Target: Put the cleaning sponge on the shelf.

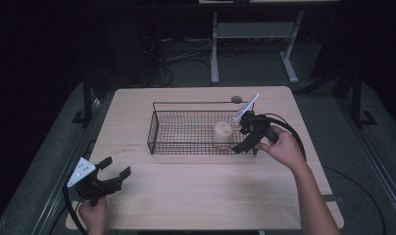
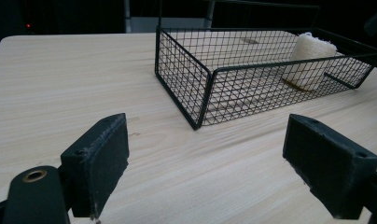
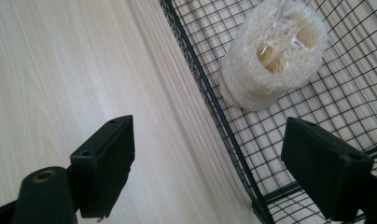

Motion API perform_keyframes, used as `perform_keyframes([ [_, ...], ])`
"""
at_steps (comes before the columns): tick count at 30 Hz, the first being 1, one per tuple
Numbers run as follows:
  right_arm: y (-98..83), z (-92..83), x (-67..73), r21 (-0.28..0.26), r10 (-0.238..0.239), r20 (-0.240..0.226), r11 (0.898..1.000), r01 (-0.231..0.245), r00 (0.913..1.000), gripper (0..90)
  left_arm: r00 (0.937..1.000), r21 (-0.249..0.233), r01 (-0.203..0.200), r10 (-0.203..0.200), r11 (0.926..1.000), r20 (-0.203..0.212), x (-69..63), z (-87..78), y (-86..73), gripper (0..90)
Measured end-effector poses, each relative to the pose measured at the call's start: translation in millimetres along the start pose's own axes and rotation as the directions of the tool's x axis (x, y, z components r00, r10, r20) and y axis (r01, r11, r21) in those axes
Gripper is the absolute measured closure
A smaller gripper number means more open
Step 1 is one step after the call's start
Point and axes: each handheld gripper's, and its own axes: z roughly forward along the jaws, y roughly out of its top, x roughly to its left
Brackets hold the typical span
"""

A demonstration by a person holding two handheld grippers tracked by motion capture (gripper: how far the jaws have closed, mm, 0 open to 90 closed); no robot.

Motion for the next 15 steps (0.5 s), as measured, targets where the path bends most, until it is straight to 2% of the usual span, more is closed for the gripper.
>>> perform_keyframes([
  [12, -14.9, 2.1, 7.5, 0.022, 0.001, -0.004, 1.000, -0.001, 1.0000, 16.8, 1.0000, 0.001, -0.003, 0.003, 1.0000, 0.000, -0.5, 0.0, 0.1, 13.8],
  [15, -18.6, 2.2, 8.8, 0.014, 0.001, 0.001, 1.000, -0.001, 1.0000, 16.9, 1.0000, 0.001, -0.003, 0.003, 1.0000, 0.000, -0.6, 0.0, 0.2, 13.8],
])
